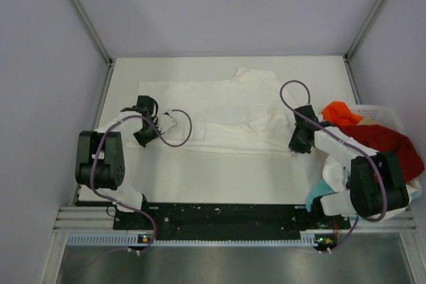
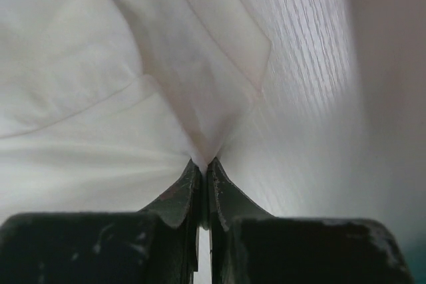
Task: Fold and stack the t-shirts
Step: Fold the flattened tshirt in 1/3 of the way
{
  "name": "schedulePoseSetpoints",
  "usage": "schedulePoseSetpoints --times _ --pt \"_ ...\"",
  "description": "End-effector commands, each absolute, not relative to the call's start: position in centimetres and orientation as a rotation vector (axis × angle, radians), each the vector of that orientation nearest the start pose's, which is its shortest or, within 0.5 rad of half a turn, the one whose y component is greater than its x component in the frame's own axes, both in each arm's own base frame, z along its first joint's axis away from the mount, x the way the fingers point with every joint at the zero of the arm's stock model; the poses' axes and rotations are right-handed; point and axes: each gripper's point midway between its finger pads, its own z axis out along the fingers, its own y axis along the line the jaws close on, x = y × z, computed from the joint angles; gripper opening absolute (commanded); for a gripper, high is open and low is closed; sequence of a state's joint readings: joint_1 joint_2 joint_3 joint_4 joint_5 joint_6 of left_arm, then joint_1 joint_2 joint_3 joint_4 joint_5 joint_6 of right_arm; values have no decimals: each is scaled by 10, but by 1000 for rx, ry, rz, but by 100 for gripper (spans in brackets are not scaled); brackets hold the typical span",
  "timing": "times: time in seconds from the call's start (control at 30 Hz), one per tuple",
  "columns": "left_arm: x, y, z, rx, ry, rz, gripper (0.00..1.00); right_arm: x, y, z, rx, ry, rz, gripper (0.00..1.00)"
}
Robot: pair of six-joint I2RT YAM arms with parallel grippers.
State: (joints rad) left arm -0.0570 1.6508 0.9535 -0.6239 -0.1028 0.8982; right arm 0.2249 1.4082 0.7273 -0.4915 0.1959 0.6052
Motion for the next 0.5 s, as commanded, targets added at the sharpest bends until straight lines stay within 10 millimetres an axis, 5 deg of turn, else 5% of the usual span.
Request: schedulePoseSetpoints --times 0.0,0.17,0.23,0.27,0.33,0.47 --pt "259 55 44 1303 2733 362 0 231 42 37 649 2675 -18 0" --pt "206 47 42 1364 2820 220 0 208 52 47 694 2685 92 4" --pt "191 47 42 1380 2868 179 21 201 55 48 734 2699 113 34" --pt "186 48 43 1381 2884 180 36 197 55 52 755 2705 108 41" --pt "187 52 49 1377 2891 220 53 199 52 75 798 2654 103 44" --pt "226 38 88 1321 2804 205 59 237 55 154 611 2388 159 45"
